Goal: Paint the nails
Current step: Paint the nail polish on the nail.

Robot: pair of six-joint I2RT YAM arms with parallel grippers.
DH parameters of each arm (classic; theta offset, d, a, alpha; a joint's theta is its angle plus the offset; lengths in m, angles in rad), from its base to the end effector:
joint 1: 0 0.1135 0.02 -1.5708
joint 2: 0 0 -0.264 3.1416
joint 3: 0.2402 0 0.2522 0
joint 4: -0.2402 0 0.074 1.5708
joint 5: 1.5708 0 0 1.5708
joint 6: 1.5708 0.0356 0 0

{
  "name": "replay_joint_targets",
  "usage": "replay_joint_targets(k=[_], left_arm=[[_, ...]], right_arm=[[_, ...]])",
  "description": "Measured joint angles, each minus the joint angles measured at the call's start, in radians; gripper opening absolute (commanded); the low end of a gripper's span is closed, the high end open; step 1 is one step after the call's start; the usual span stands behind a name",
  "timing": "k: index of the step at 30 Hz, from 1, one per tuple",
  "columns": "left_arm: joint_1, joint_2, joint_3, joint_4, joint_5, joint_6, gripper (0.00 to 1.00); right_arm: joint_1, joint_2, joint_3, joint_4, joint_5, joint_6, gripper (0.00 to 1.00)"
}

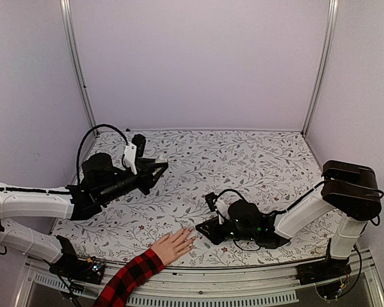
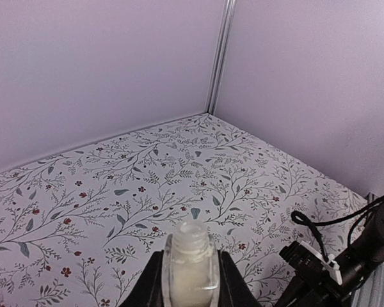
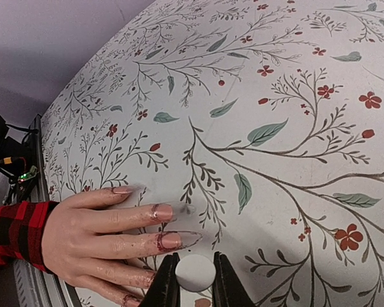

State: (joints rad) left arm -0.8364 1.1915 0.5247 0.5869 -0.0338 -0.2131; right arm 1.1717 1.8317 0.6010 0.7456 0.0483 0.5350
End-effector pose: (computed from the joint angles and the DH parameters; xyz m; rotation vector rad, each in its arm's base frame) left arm 0.1758 -0.1930 0.2456 0.4984 1.6338 -0.7649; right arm 0.1272 0.2972 0.1066 -0.6617 2.1108 0.9703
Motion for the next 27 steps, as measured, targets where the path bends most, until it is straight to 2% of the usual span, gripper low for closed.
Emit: replay_joint_targets(k=[27], left_arm=[[0.000, 0.000, 0.000, 0.000, 0.000, 0.000, 0.00]], right_arm=[[-0.001, -0.035, -0.014, -0.021, 0.026, 0.000, 0.00]])
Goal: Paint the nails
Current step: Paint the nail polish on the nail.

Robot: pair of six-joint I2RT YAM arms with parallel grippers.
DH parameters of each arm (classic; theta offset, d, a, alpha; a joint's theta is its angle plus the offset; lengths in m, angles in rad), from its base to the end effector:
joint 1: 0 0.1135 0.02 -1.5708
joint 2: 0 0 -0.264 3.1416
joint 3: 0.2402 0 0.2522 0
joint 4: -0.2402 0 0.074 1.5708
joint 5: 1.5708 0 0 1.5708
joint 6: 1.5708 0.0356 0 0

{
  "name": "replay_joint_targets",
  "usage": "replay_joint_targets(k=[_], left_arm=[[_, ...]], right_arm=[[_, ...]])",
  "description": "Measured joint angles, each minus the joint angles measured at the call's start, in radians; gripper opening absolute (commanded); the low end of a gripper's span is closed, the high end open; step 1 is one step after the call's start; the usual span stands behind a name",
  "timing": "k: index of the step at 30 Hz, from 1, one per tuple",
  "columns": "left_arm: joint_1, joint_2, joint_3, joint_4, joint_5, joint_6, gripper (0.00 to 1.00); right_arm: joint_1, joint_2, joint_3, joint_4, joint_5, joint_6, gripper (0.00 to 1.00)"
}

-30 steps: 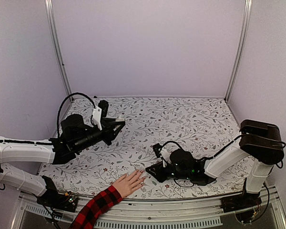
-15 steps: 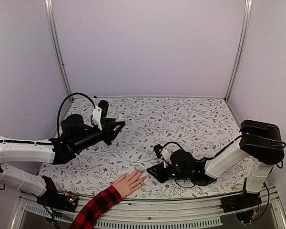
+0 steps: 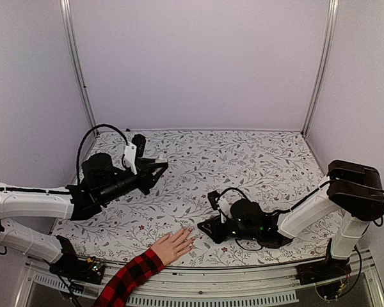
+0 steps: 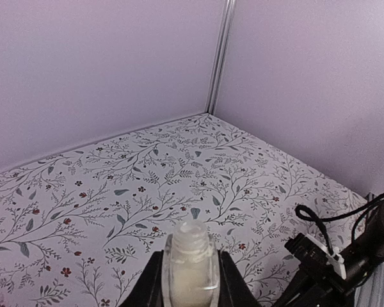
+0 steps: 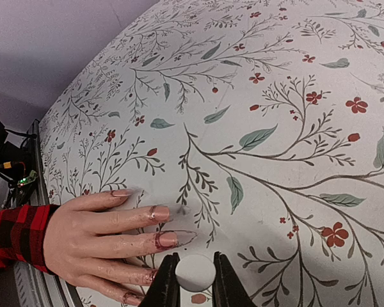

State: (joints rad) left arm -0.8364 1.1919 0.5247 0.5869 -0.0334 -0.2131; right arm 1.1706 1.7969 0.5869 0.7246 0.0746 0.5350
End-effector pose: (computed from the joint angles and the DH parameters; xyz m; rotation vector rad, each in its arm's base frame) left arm 0.1759 -0.1930 0.2455 0.4988 1.6342 -0.7651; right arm 0.1266 0.2924 0.1117 -0.6410 2.1074 0.9462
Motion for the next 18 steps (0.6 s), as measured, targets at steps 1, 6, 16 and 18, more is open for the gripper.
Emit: replay_joint_targets(k=[1, 6, 16, 18], left_arm=[[0.000, 0.000, 0.000, 0.000, 0.000, 0.000, 0.00], [0.000, 0.000, 0.000, 0.000, 0.000, 0.000, 0.00], [0.000, 0.000, 0.000, 0.000, 0.000, 0.000, 0.00], [0.000, 0.000, 0.000, 0.000, 0.000, 0.000, 0.00]], right_arm=[[0.000, -0.006, -0.002, 0.001, 0.000, 0.000, 0.00], [0.000, -0.040, -0.016, 0.008, 0.000, -0.003, 0.00], [0.002, -0.041, -0.018, 0.056, -0.039, -0.024, 0.00], [0.002, -0.031, -0.016, 0.061, -0.044, -0.025, 0.00]])
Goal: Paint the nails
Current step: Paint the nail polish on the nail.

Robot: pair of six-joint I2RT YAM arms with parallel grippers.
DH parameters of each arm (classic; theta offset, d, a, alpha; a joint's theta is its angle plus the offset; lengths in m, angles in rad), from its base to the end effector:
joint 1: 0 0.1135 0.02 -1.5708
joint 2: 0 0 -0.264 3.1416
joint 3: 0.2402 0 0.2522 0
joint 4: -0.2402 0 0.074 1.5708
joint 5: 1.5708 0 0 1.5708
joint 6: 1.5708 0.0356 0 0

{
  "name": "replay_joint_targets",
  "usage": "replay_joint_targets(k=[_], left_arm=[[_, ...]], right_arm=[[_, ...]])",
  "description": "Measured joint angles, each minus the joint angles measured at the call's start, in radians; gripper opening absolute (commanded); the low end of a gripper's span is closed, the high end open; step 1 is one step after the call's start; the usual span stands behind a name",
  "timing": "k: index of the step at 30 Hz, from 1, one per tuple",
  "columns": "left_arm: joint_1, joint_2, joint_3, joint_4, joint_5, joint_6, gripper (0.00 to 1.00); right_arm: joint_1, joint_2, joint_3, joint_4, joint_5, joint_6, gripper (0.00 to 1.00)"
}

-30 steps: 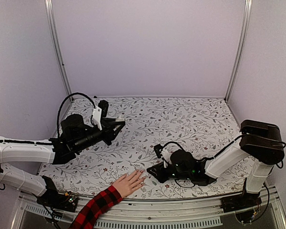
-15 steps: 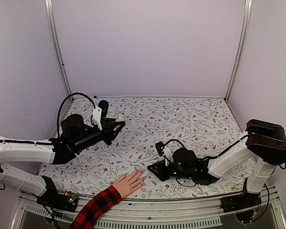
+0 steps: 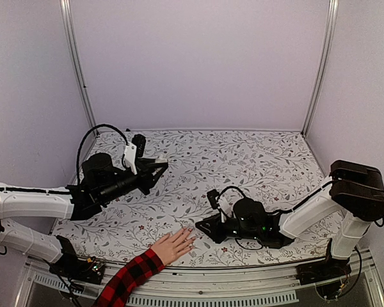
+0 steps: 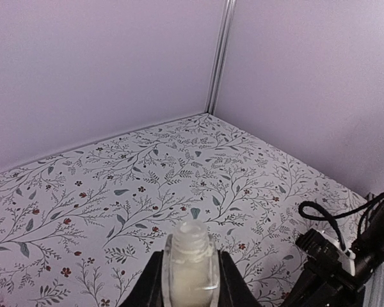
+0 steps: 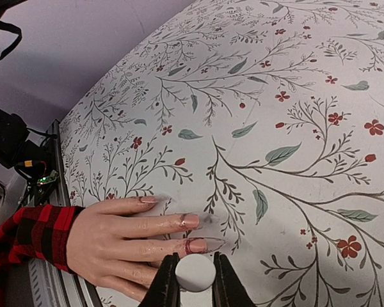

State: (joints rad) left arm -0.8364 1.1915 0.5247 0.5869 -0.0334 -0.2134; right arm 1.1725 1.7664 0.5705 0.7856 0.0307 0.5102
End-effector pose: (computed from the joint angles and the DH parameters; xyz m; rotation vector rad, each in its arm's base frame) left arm 0.1758 -0.1930 0.2456 0.4984 1.6339 -0.7655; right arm 0.1241 0.2921 0.1228 -0.6756 2.0312 1.0242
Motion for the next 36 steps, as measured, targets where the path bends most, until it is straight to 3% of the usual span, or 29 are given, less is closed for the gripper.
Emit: replay_joint_targets(k=[36], left_arm=[[0.000, 0.000, 0.000, 0.000, 0.000, 0.000, 0.00]], right_arm=[[0.005, 0.071, 0.027, -0.001, -0.046, 0.001, 0.00]])
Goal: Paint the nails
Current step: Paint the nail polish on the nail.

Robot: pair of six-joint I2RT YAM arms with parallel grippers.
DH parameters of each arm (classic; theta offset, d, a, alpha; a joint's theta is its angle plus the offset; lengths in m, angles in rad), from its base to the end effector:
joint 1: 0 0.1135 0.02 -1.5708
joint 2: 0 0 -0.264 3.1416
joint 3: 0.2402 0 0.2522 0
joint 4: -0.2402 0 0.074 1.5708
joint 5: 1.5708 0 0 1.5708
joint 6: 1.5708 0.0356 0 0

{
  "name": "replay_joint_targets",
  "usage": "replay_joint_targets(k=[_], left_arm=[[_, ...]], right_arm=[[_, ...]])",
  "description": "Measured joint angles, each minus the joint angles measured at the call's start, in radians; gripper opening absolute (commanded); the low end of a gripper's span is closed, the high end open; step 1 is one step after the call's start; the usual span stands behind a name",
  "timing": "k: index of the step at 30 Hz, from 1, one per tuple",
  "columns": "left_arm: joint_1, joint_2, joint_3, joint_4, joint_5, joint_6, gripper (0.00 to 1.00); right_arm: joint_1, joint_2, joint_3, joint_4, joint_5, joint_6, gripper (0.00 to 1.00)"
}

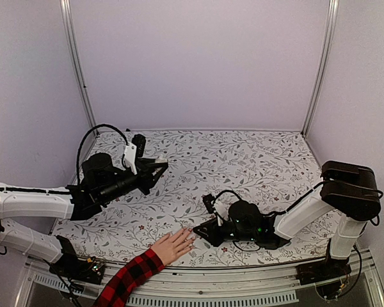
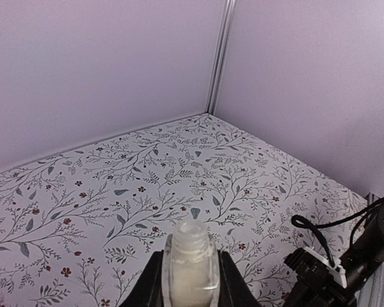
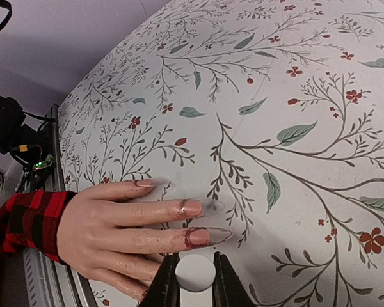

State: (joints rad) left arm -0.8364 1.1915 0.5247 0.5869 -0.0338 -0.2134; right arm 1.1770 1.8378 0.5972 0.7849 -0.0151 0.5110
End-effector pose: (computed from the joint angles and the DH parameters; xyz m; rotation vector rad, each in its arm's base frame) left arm 0.1758 -0.1930 0.2456 0.4981 1.6339 -0.7651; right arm 0.1239 0.2996 0.1076 -0.7294 2.0770 1.0368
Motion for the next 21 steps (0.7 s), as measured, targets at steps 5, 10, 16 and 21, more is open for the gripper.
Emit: replay_joint_targets(k=[5, 10, 16, 21], left_arm=[[0.000, 0.000, 0.000, 0.000, 0.000, 0.000, 0.00], [0.000, 0.000, 0.000, 0.000, 0.000, 0.000, 0.00], [0.000, 0.000, 0.000, 0.000, 0.000, 0.000, 0.00], [0.000, 0.000, 0.000, 0.000, 0.000, 0.000, 0.00]], right_arm=[[0.000, 0.000, 0.000, 0.000, 0.000, 0.000, 0.00], [0.000, 0.000, 0.000, -0.003, 0.006, 0.001, 0.00], [0.000, 0.000, 0.000, -0.018, 0.033, 0.006, 0.00], [0.000, 0.000, 0.000, -0.023, 0.047, 0.009, 0.00]])
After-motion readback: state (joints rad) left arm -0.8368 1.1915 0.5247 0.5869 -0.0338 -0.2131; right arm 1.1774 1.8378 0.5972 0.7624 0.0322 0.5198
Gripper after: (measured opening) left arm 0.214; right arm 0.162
